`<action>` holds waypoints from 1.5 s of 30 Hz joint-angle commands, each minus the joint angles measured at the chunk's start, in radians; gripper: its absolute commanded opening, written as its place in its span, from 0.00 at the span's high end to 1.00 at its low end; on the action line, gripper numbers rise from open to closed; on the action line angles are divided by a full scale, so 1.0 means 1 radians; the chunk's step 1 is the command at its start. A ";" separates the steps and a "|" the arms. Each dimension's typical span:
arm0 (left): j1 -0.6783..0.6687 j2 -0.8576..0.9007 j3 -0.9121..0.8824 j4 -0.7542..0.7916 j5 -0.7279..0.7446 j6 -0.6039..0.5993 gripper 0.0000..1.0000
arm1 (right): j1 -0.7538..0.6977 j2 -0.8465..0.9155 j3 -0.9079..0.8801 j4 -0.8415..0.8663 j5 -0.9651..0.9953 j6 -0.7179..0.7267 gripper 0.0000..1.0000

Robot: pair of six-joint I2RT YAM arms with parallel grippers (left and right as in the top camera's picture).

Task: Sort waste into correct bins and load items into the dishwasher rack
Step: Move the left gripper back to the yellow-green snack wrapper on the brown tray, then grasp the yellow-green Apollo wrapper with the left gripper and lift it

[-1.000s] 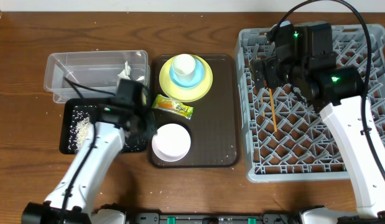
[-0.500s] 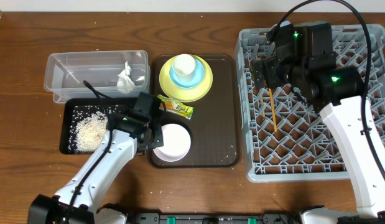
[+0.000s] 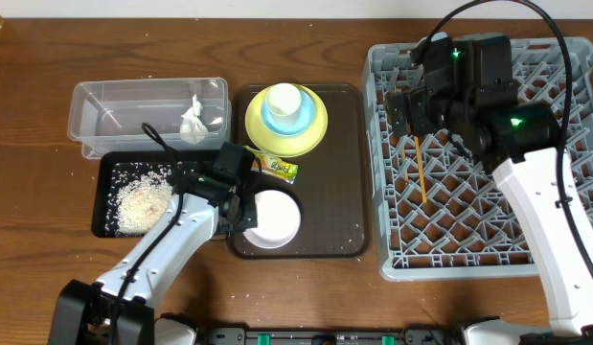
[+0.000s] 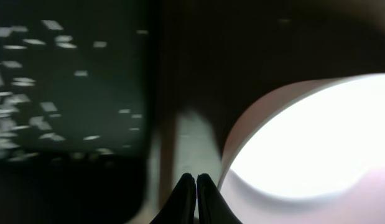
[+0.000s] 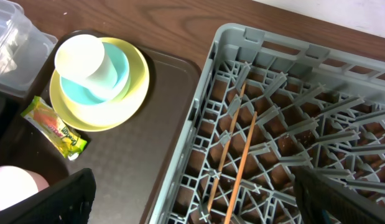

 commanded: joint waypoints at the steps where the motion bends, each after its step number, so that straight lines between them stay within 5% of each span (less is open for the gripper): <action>1: -0.004 0.003 -0.007 0.020 0.170 -0.007 0.94 | -0.003 0.005 0.008 0.001 0.003 0.012 0.01; 6: -0.004 0.003 -0.007 0.092 0.358 -0.005 0.93 | -0.003 0.005 0.008 0.002 0.003 0.012 0.01; 11: -0.004 0.003 -0.006 0.138 0.367 0.027 0.83 | -0.003 0.005 0.008 0.002 0.003 0.012 0.01; 19: -0.004 -0.001 0.130 0.192 0.040 0.056 0.64 | -0.003 0.005 0.008 0.001 0.003 0.012 0.01; 22: -0.004 0.005 0.130 0.250 0.000 -0.040 0.61 | -0.003 0.005 0.008 0.001 0.003 0.012 0.01; 27: -0.004 0.039 0.126 0.295 -0.008 -0.110 0.16 | -0.003 0.005 0.008 0.001 0.003 0.012 0.01; 30: -0.004 0.047 0.126 0.322 -0.007 -0.110 0.17 | -0.003 0.005 0.008 0.001 0.003 0.012 0.01; 32: -0.008 0.053 0.126 0.338 -0.007 -0.127 0.49 | -0.003 0.005 0.008 0.002 0.003 0.012 0.01; 34: -0.013 0.057 0.125 0.339 -0.008 -0.184 0.57 | -0.003 0.005 0.008 0.001 0.003 0.012 0.01; 40: -0.058 0.113 0.124 0.346 -0.105 -0.349 0.63 | -0.003 0.005 0.008 0.001 0.003 0.012 0.01; 45: -0.094 0.198 0.124 0.415 -0.116 -0.358 0.62 | -0.003 0.005 0.008 0.001 0.003 0.012 0.01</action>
